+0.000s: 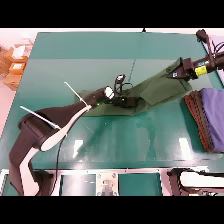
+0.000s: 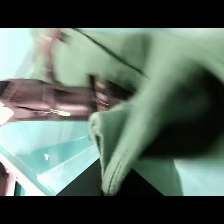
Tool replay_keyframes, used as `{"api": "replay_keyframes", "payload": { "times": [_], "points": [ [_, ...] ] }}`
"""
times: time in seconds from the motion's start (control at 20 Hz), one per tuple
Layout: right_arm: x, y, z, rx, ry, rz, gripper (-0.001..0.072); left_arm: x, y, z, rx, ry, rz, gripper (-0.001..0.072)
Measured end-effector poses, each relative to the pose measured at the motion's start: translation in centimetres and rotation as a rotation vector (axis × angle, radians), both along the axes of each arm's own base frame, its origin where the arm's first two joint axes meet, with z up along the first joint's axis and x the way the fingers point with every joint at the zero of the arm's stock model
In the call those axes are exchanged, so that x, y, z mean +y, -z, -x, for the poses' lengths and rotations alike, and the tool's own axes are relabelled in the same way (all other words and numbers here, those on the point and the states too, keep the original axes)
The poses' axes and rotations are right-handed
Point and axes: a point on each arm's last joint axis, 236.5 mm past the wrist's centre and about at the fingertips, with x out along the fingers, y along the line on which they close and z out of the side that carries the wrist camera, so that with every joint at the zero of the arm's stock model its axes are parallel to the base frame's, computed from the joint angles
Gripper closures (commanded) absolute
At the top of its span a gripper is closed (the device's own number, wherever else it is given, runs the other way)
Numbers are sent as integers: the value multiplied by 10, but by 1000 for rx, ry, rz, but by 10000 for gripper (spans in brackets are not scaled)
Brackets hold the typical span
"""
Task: Fold the shirts.
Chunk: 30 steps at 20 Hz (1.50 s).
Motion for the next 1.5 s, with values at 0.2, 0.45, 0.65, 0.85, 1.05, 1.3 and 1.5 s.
{"api": "replay_keyframes", "payload": {
  "times": [0.2,0.45,0.65,0.85,1.05,1.3,1.5],
  "points": [
    [8,-17,4,-10,-5,1,694,-7,-18,-3,11,60,14,683],
    [55,-27,8,-12,-63,-28,694,104,-66,-36,-48,174,-299,683],
    [143,-22,4,-46,-149,-67,694,258,-101,-47,-14,74,-631,683],
    [269,23,8,-49,-233,-108,625,360,-121,-20,64,-59,-746,682],
    [380,106,19,-51,-232,-119,104,418,-122,8,104,-161,-780,682],
    [368,137,-4,-22,-181,-89,104,459,-119,26,142,-214,-797,682],
    [253,113,-49,46,-68,-40,104,470,-116,30,156,-230,-797,682]
  ]
}}
